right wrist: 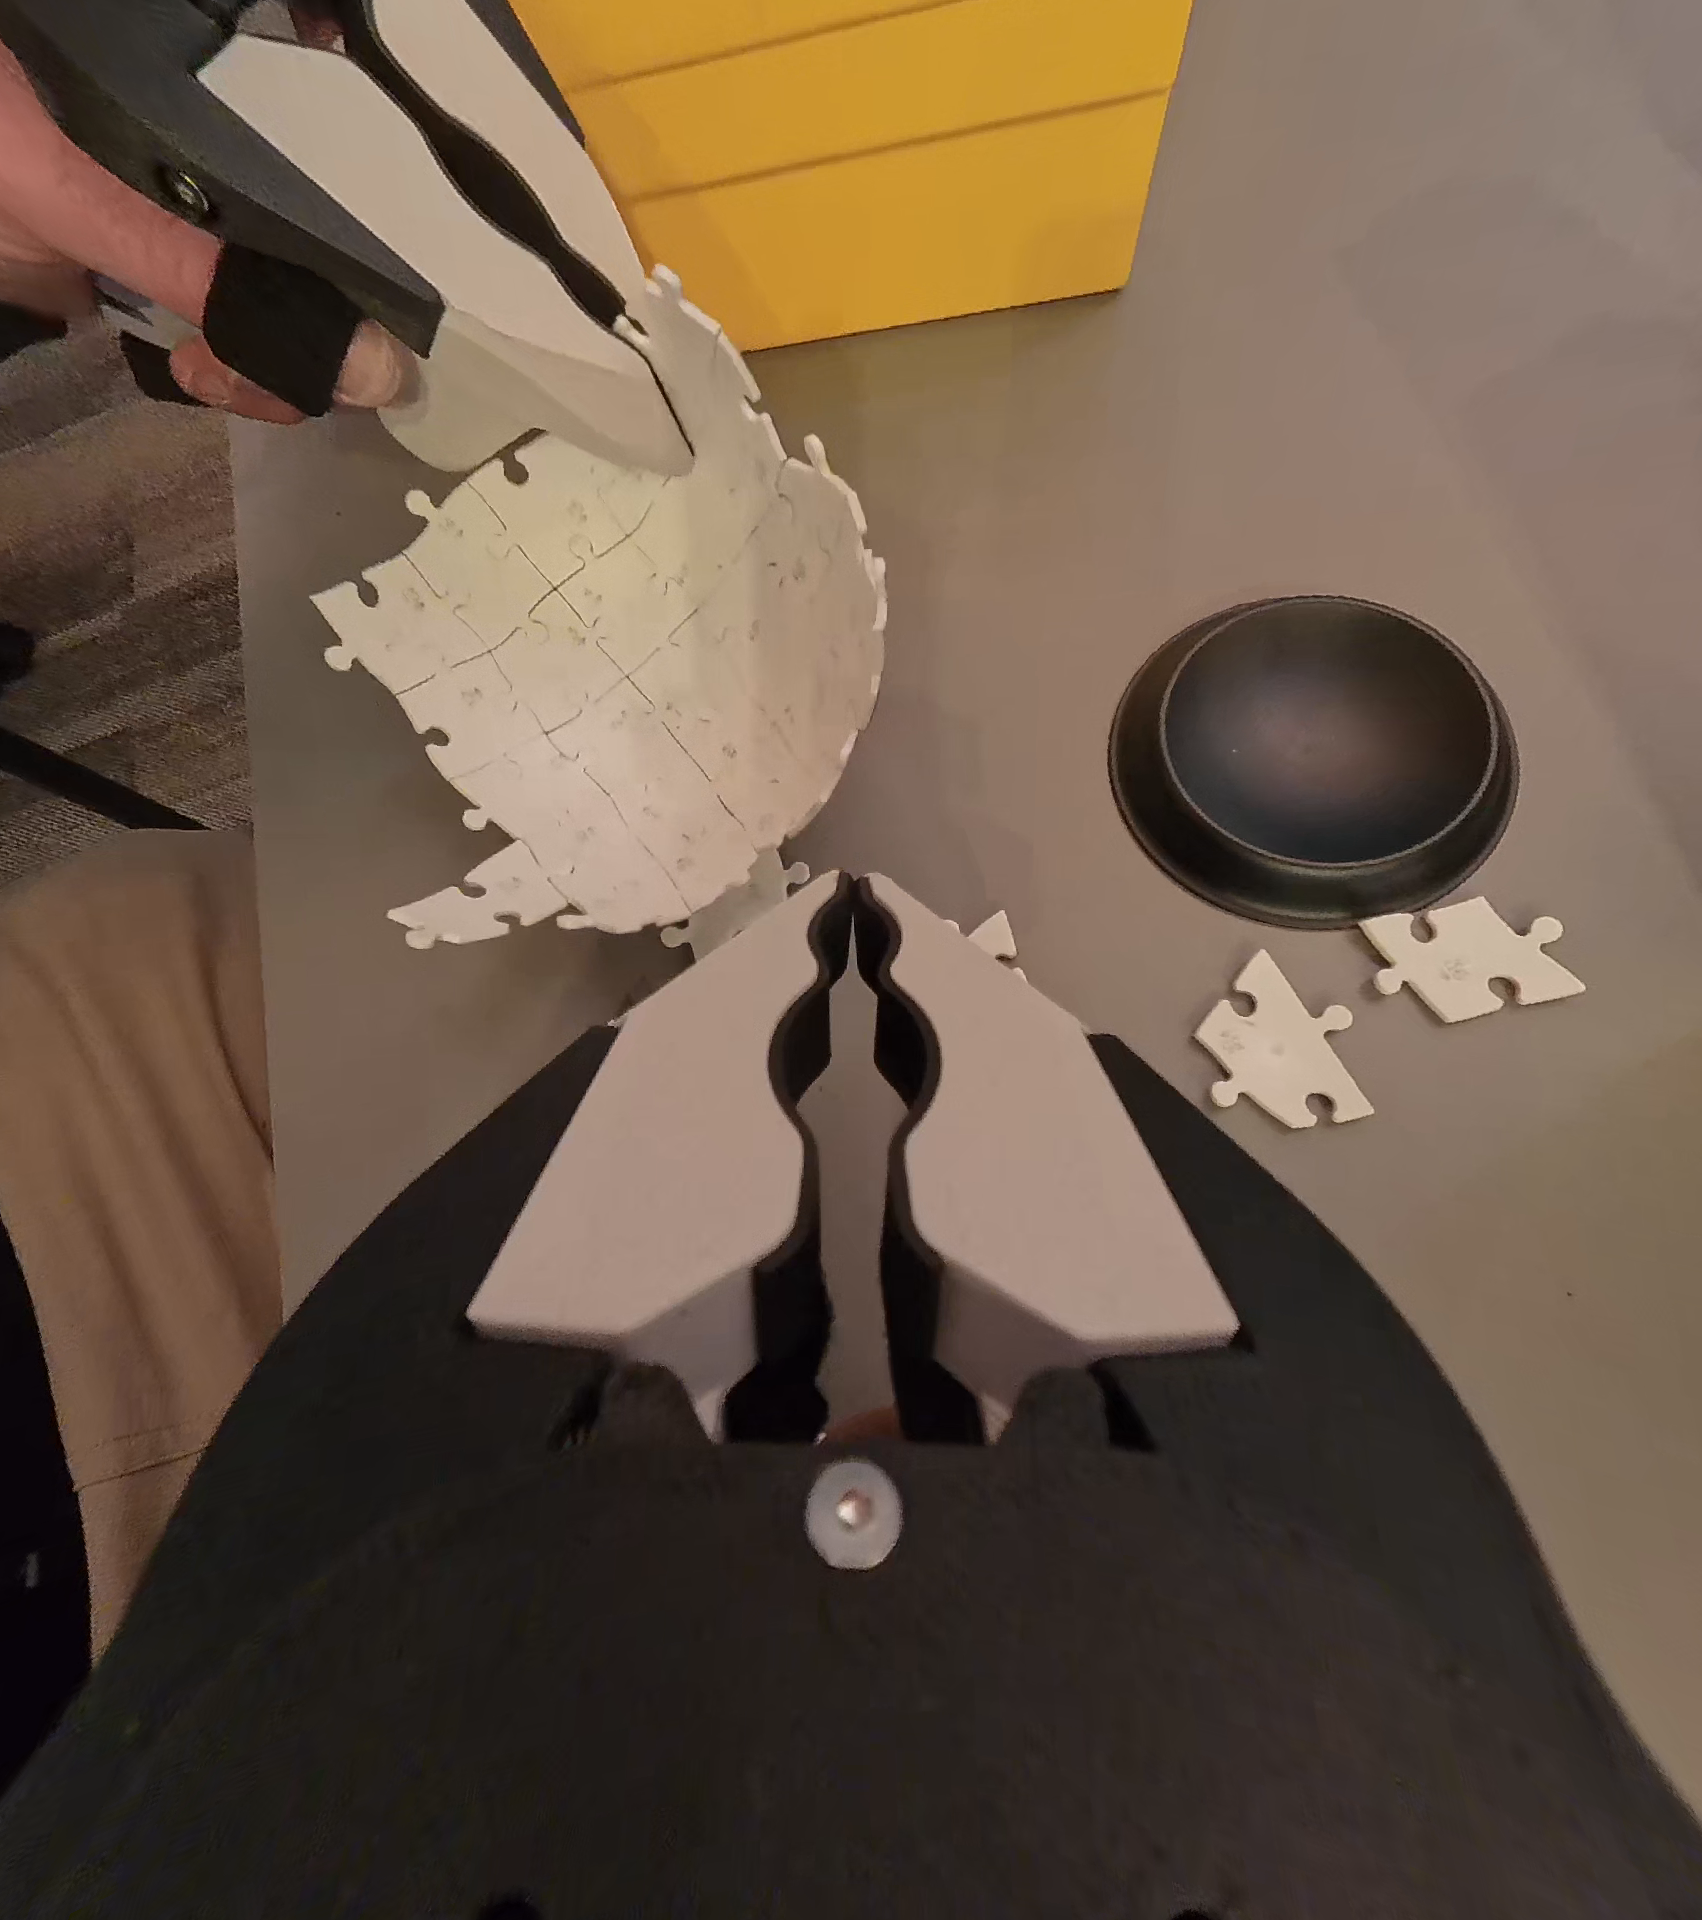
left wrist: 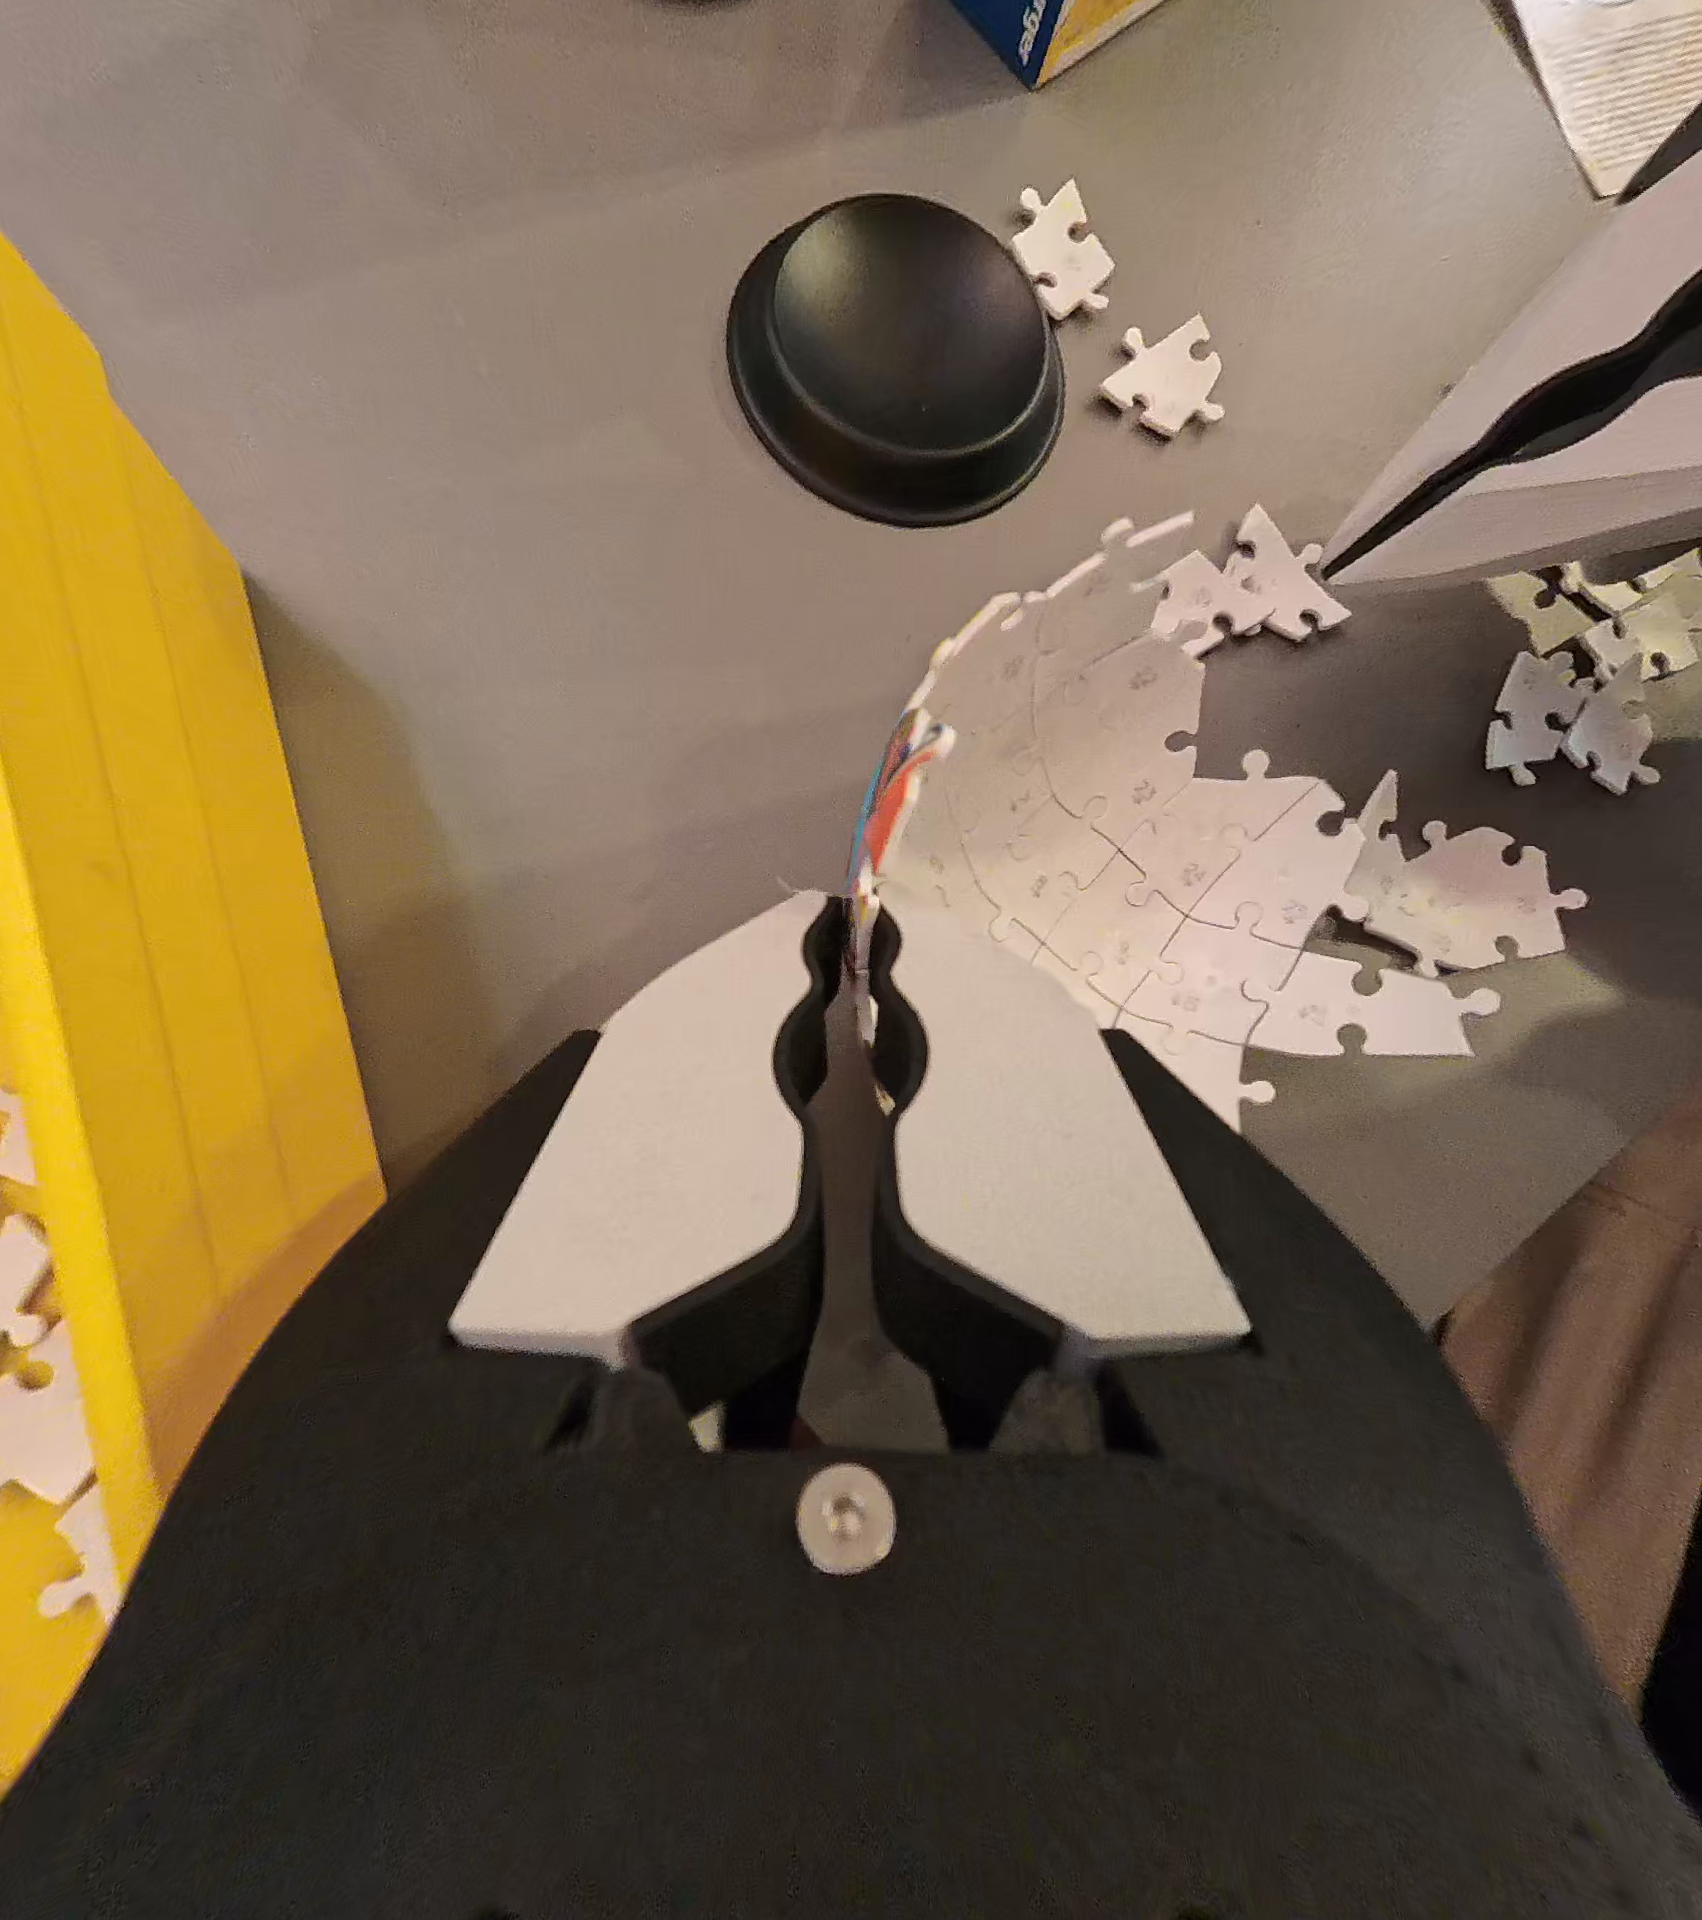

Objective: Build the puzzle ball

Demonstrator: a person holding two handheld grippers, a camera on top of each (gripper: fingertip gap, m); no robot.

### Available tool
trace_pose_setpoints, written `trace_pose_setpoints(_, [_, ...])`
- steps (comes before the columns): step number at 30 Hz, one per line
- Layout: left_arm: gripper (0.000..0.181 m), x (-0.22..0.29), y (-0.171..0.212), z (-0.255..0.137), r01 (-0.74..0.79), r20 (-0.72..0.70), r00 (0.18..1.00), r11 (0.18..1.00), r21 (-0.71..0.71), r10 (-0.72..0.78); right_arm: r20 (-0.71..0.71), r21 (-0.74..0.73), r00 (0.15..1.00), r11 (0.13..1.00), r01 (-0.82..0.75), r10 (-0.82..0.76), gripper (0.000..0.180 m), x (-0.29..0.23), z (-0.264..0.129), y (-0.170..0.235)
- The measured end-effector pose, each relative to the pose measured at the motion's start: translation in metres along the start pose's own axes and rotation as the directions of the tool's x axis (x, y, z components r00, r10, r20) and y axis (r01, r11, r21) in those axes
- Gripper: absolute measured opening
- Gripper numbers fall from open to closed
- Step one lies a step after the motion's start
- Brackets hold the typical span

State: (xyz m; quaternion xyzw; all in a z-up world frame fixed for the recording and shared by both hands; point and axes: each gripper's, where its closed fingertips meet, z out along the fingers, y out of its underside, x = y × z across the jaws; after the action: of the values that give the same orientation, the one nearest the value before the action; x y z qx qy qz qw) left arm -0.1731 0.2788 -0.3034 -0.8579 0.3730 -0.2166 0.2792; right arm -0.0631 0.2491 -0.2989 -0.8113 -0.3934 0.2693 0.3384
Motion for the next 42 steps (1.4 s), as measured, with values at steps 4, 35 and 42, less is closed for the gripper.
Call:
trace_pose_setpoints(4, [0.003,0.001,-0.007,-0.005,-0.043,0.02,0.999,0.998,0.049,0.042,-0.007,-0.002,1.0,1.0,0.005,-0.005,0.0,0.001,-0.001,0.0])
trace_pose_setpoints(35, [0.002,0.0,-0.036,-0.006,-0.154,0.159,0.982,0.934,0.323,0.107,0.071,-0.147,0.996,0.988,0.056,-0.046,0.005,-0.003,-0.015,0.03])
trace_pose_setpoints(42, [0.002,-0.004,-0.043,-0.011,-0.149,0.195,0.977,0.921,0.36,0.082,0.185,-0.256,0.978,0.957,0.14,-0.093,0.017,-0.027,-0.007,0.056])
